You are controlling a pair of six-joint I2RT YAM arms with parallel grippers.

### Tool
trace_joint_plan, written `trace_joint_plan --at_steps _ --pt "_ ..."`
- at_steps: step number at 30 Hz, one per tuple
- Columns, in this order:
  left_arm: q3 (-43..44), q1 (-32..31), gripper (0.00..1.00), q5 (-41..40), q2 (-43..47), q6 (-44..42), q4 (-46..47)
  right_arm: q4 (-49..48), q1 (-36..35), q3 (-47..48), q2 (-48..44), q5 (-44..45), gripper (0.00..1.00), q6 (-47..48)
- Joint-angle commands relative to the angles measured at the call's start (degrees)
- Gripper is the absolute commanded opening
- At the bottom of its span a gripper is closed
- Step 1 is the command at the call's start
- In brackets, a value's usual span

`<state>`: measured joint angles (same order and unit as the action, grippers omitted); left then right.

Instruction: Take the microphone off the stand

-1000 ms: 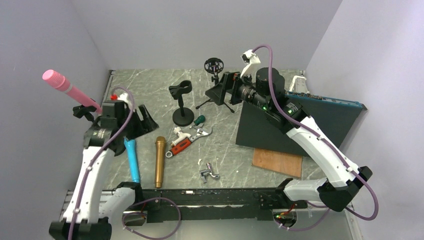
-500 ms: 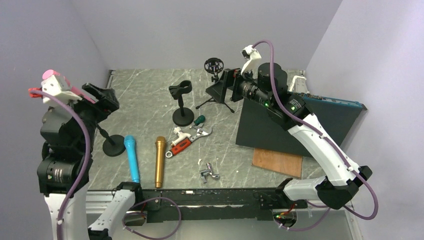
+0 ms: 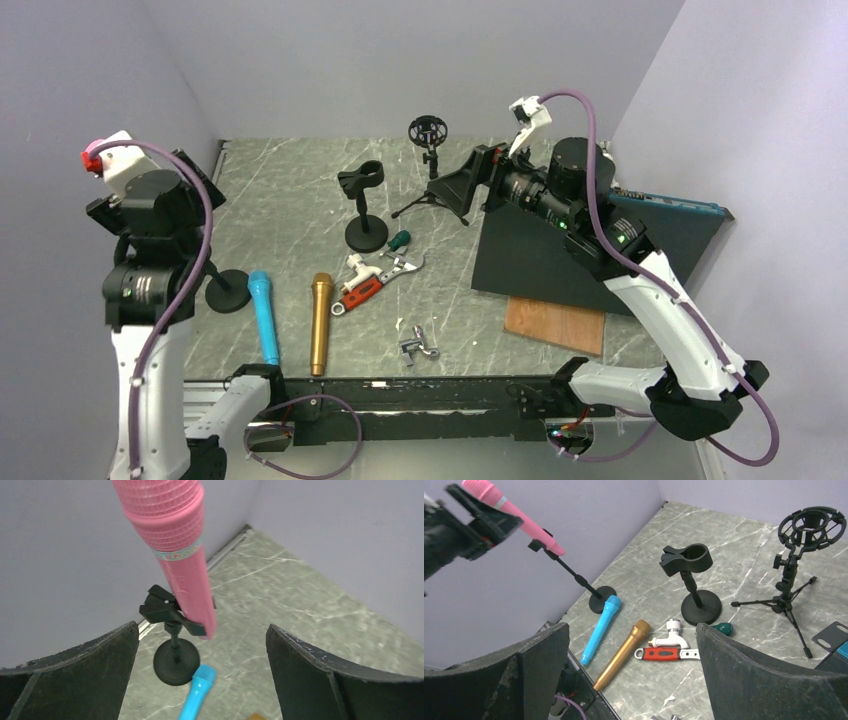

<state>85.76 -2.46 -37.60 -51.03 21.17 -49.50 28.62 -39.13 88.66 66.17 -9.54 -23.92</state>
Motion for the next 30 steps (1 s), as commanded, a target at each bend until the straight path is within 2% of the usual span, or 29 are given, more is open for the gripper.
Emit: trace_joint_plan --at_steps 1,4,6,8,12,17,20,23,30 --pt "-2.6 4.7 0.99 -6.1 -1.7 2.5 4.5 -0.1 0.2 -0.5 -2.0 -0.9 0.99 1.1" --pt "-5.2 9.3 0.99 -3.4 -2.6 3.2 7.6 0.2 0.2 -1.1 -3.0 -0.6 0.99 1.6" --pt "-7.0 12.9 0.99 3.3 -2.6 2.1 11.4 0.4 0.1 -1.2 -3.4 0.0 0.99 2.0" --pt "-7.7 15.0 0.99 6.8 -3.5 0.6 14.7 0.3 0.1 -1.6 -3.6 0.2 0.99 2.2" --pt "-7.7 16.5 0.99 11.0 -6.0 -2.5 19.9 0.1 -0.1 -1.8 -3.6 0.1 1.0 2.6" --pt "-12.5 16.7 0.95 15.6 -4.8 -6.2 29.5 0.8 -0.9 -1.7 -3.9 1.7 1.0 3.9" --pt "-13.1 16.9 0.82 17.6 -5.5 -8.2 30.8 1.1 -1.6 -1.2 -4.1 3.1 1.0 5.2" --pt "-13.2 16.9 0.63 17.3 -6.6 -10.3 30.8 1.3 -2.6 -0.8 -4.2 4.2 1.0 6.7" --pt "-10.8 17.0 0.38 21.6 -8.4 -10.9 31.1 1.5 -2.8 -0.9 -5.0 6.2 1.0 8.2"
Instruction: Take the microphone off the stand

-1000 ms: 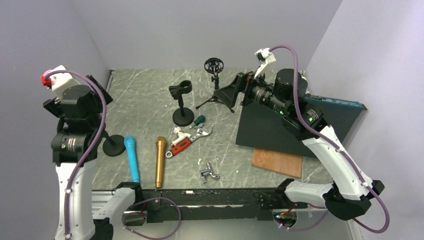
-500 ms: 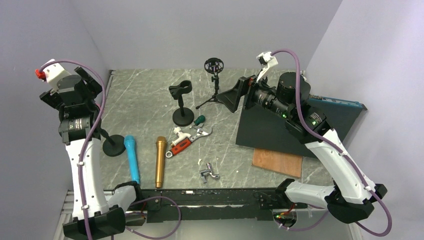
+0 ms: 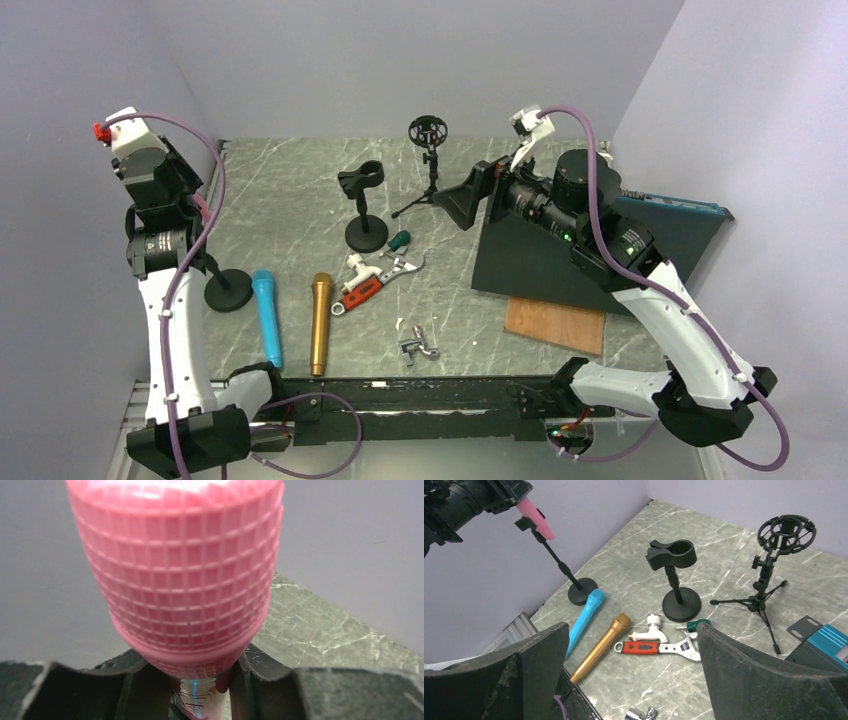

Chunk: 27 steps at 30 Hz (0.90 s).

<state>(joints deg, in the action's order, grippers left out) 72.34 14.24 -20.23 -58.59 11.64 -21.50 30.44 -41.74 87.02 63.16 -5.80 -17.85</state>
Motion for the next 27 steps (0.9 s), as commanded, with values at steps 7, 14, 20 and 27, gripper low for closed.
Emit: trace_joint_plan --at_steps 7,14,20,27 --pt "7.0 0.3 0.16 8.6 -4.1 0.8 3.7 -0.6 -0.2 0.6 -1.8 2.9 1.0 2.5" --pt "8.5 0.3 0.0 14.1 -5.6 4.6 7.7 -1.0 -0.2 0.7 -1.0 2.7 1.0 2.3" --pt "12.1 0.3 0.0 18.3 -10.0 9.4 11.3 -0.8 -0.3 1.1 -0.5 2.7 1.0 2.2" --pt "14.1 -2.3 0.0 19.3 -14.1 13.4 16.0 -0.9 -0.2 1.0 -0.1 2.6 1.0 1.9"
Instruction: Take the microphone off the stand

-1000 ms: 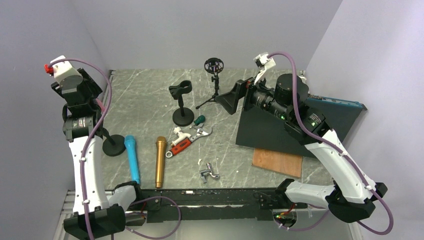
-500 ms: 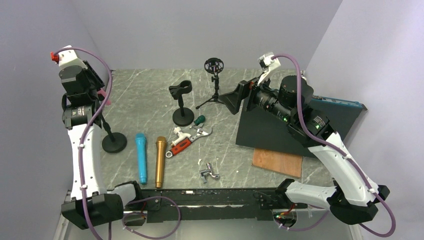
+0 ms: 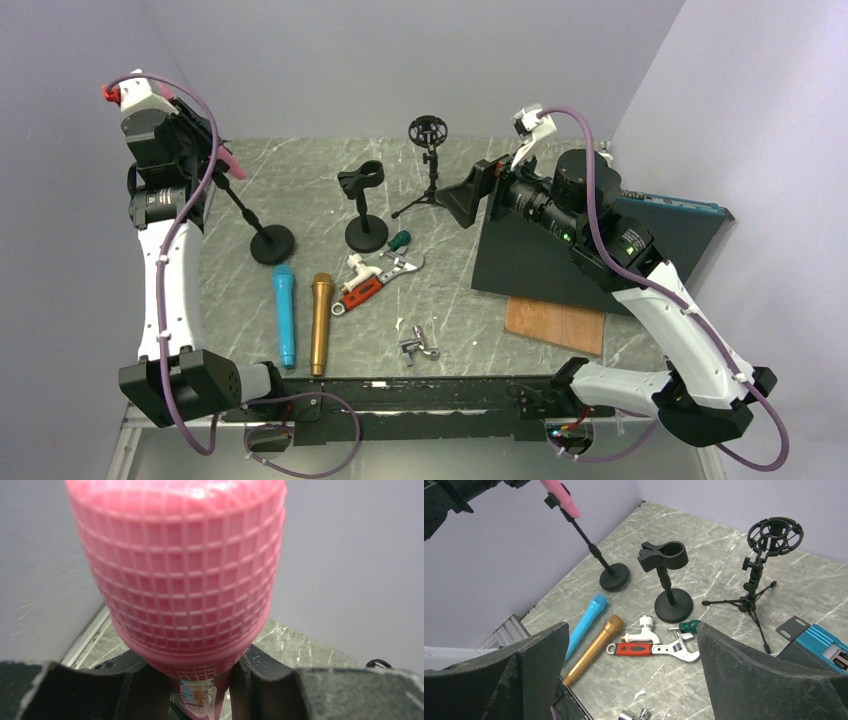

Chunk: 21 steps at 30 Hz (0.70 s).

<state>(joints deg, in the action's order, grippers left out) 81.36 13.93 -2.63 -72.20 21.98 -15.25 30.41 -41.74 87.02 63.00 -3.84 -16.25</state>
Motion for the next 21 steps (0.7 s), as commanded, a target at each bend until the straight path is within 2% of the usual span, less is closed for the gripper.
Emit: trace_joint_plan --at_steps 1,9,17,21 --pt "6.0 -3.2 0.0 1.1 -1.3 2.8 9.1 -0.9 -0.2 1.0 0.1 0.5 1.0 0.2" --pt "10.5 -15.8 0.0 -4.9 -5.1 -1.6 6.0 -1.0 -0.2 1.6 1.0 0.2 1.0 0.2" --pt "7.5 -19.8 0.0 -10.1 -2.8 -6.9 2.8 -1.1 -0.2 1.2 1.1 0.3 1.0 0.2" --pt "4.7 -20.4 0.0 -9.1 -0.6 -5.4 3.0 -1.4 -0.1 1.4 1.6 -0.4 1.0 -0.1"
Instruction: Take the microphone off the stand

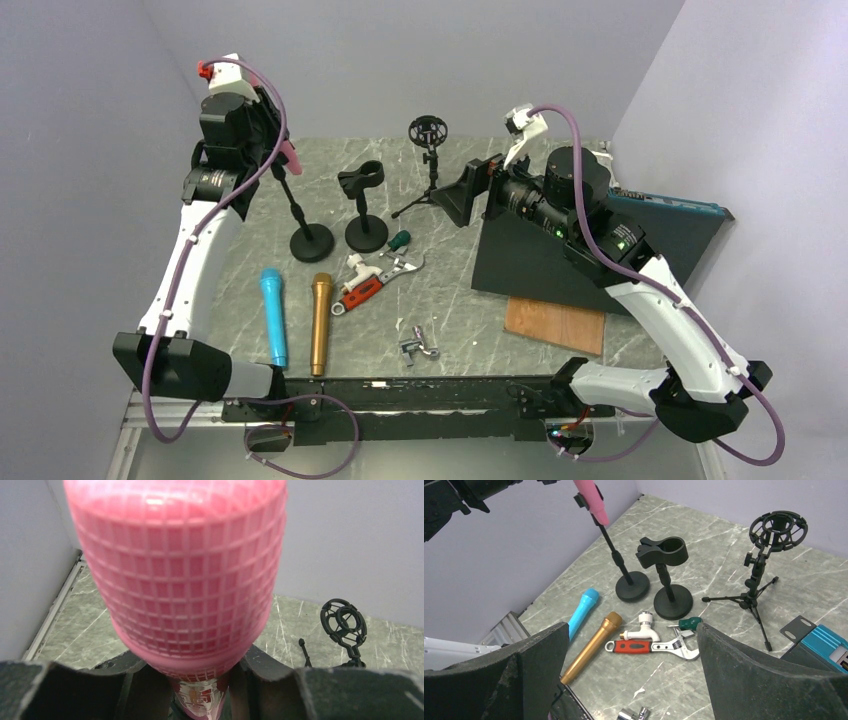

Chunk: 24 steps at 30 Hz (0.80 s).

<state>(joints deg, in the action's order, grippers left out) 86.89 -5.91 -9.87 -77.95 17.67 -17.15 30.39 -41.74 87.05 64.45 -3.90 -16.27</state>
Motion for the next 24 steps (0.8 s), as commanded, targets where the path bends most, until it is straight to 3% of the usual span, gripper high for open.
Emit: trace_joint_plan --at_steps 1,6,8,11,14,18,24 --pt "-1.7 -0.7 0.0 -1.8 5.8 -0.4 5.1 -1.3 -0.2 1.4 0.3 -0.5 1.0 -0.2" --pt "-4.3 -0.9 0.0 -1.0 7.1 3.9 4.0 -1.4 -0.2 1.6 0.7 -0.9 1.0 -0.5" --pt "-3.7 -0.9 0.09 -0.4 6.6 5.8 2.5 -1.3 -0.3 1.7 0.9 -0.9 1.0 -0.7" --pt "-1.3 -1.0 0.39 1.4 5.2 8.2 -1.2 -1.5 -0.3 1.7 1.0 -1.0 1.0 -1.2" --pt "1.1 -0.9 0.59 1.9 4.5 10.2 -4.8 -1.4 -0.2 2.1 1.4 -1.4 1.0 -1.4" --pt "1.7 -0.9 0.96 2.3 5.9 11.6 -6.7 -1.4 -0.3 2.6 1.9 -1.7 1.0 -1.7" --pt "-0.8 -0.9 0.99 2.7 10.6 14.4 -10.2 -1.1 -0.3 3.1 2.8 -1.0 1.0 -2.6"
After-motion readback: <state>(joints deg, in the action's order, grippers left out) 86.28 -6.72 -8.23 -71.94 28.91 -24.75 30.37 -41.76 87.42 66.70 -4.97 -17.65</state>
